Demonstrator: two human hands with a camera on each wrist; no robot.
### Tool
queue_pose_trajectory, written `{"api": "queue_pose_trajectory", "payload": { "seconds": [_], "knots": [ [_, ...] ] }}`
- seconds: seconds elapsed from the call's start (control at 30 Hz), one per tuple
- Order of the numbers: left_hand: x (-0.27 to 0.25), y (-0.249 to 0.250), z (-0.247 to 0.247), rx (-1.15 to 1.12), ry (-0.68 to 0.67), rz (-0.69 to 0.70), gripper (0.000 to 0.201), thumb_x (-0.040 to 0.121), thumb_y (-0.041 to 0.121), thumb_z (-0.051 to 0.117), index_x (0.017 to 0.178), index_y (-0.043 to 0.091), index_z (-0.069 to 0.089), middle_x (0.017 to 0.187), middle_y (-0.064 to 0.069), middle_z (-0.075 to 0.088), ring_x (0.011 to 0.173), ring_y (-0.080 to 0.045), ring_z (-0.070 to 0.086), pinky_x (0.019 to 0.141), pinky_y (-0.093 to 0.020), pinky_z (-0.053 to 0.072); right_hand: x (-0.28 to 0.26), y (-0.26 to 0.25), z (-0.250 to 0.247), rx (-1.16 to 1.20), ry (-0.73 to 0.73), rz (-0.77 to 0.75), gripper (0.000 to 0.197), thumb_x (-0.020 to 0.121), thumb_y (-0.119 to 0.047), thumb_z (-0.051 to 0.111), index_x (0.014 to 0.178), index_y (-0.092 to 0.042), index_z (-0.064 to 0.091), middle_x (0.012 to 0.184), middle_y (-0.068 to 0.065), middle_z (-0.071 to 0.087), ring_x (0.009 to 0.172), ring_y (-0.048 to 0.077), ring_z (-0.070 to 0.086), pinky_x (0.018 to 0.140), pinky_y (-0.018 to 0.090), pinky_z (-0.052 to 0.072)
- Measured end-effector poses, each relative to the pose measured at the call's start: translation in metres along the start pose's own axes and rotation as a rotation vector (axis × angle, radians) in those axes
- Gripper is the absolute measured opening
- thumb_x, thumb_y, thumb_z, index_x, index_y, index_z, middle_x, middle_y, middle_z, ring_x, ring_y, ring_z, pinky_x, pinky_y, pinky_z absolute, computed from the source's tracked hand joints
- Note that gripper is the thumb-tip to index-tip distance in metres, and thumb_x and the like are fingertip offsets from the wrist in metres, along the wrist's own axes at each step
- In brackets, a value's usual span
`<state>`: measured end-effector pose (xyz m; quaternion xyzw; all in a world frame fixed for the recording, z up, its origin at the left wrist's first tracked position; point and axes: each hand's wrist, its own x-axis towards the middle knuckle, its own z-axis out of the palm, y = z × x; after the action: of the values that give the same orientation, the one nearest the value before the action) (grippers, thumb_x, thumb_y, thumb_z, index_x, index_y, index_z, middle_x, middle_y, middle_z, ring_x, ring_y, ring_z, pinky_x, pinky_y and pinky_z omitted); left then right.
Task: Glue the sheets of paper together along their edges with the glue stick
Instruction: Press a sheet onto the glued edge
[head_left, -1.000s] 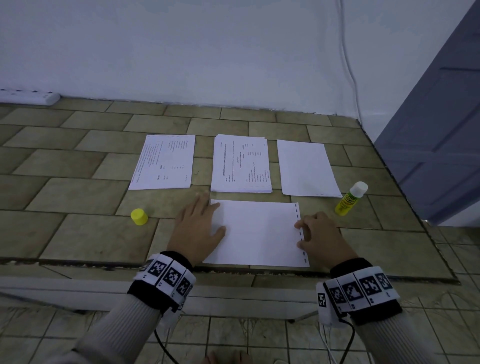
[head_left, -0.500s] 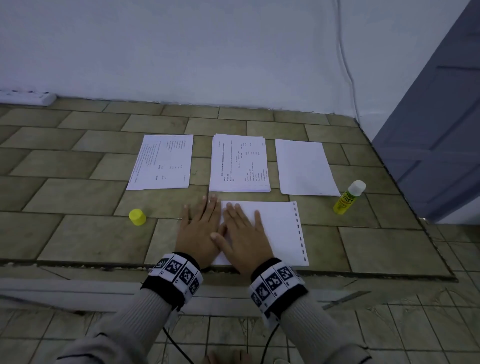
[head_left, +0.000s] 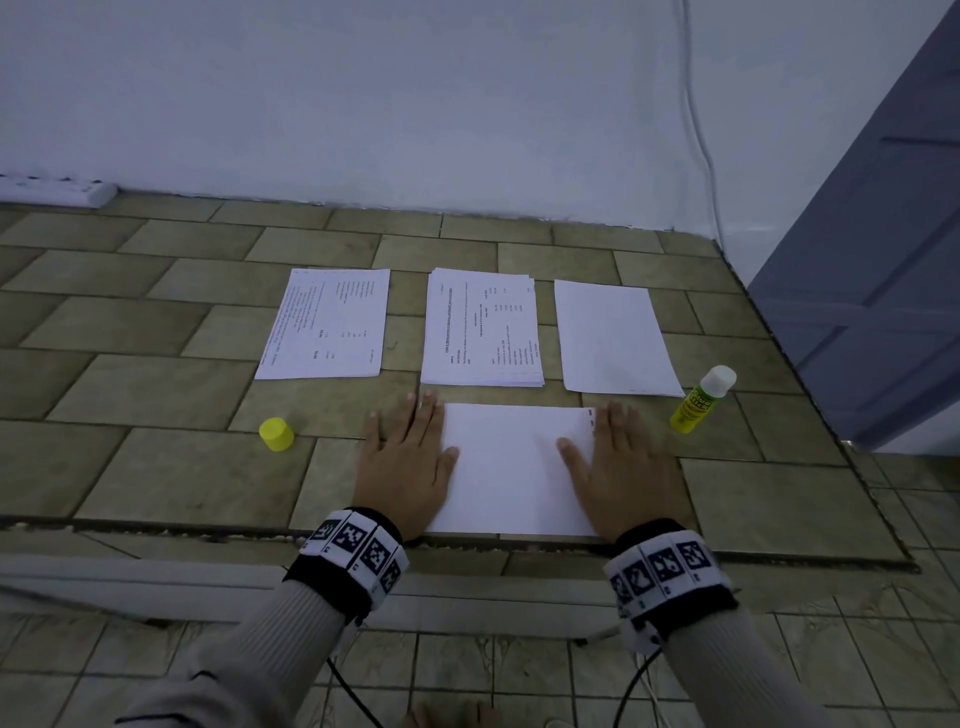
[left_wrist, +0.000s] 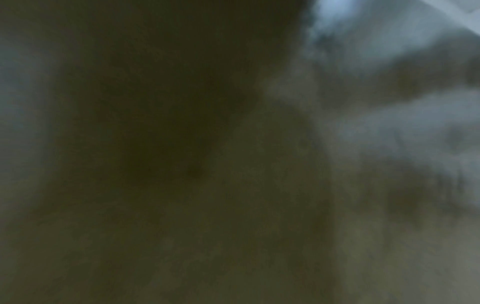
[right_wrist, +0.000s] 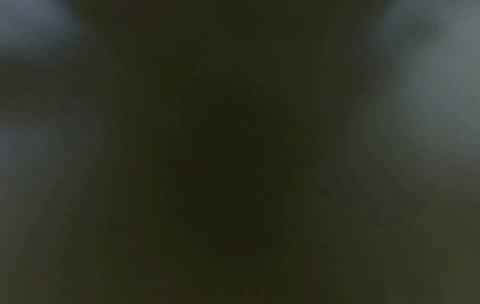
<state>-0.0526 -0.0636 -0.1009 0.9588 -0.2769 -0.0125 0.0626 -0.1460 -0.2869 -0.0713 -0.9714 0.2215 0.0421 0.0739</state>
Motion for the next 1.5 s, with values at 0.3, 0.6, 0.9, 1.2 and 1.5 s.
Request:
{"api": "queue_pose_trajectory", "payload": {
  "seconds": [0.3, 0.6, 0.9, 1.2, 1.5],
  "knots": [
    [0.000, -0.004, 0.001, 0.001, -0.014, 0.035, 0.077, 0.091, 0.053, 0.004, 0.154, 0.010, 0.020, 0.162, -0.004, 0.009, 0.150, -0.024, 0.011, 0.117, -0.056, 0.006, -0.010, -0.100, 0.025, 0.090, -0.029, -0.430, 0.106, 0.070, -0.065, -0.033, 0.153, -0.015, 0.009, 0.161, 0.000, 0.002, 0.148, 0.014, -0.006, 0.116, 0.045, -0.013],
    [-0.002, -0.001, -0.004, 0.007, -0.038, 0.002, 0.085, 0.086, 0.059, -0.007, 0.156, 0.015, 0.008, 0.164, -0.001, 0.001, 0.151, -0.020, -0.001, 0.118, -0.050, -0.003, 0.008, 0.008, 0.009, -0.071, -0.014, -0.263, 0.096, 0.074, -0.070, -0.026, 0.153, -0.023, 0.002, 0.161, -0.006, 0.000, 0.148, 0.011, -0.002, 0.119, 0.043, 0.000],
    [-0.002, -0.001, -0.007, 0.010, -0.055, -0.001, 0.088, 0.084, 0.064, -0.009, 0.156, 0.016, 0.006, 0.164, 0.001, 0.000, 0.151, -0.019, -0.004, 0.119, -0.052, -0.003, 0.007, 0.026, -0.027, 0.260, -0.001, -0.175, 0.034, 0.098, -0.037, 0.038, 0.119, -0.014, 0.050, 0.117, 0.006, 0.058, 0.111, 0.024, 0.055, 0.091, 0.036, 0.045],
    [-0.003, 0.001, -0.010, 0.011, -0.101, 0.008, 0.109, 0.069, 0.079, -0.027, 0.156, 0.017, -0.002, 0.163, 0.002, -0.011, 0.149, -0.018, -0.013, 0.116, -0.050, -0.012, 0.028, -0.005, -0.053, 0.017, -0.257, -0.398, 0.050, 0.095, -0.027, 0.051, 0.140, -0.012, 0.033, 0.141, 0.008, 0.042, 0.128, 0.024, 0.042, 0.103, 0.039, 0.040],
    [-0.002, 0.000, -0.010, 0.035, -0.112, 0.018, 0.112, 0.067, 0.084, -0.022, 0.156, 0.019, -0.002, 0.163, 0.005, -0.014, 0.149, -0.019, -0.016, 0.117, -0.053, -0.012, 0.051, -0.009, -0.052, -0.167, -0.199, -0.389, 0.027, 0.093, -0.020, 0.047, 0.117, -0.007, 0.046, 0.115, 0.011, 0.045, 0.104, 0.023, 0.047, 0.085, 0.033, 0.047]
  ]
}}
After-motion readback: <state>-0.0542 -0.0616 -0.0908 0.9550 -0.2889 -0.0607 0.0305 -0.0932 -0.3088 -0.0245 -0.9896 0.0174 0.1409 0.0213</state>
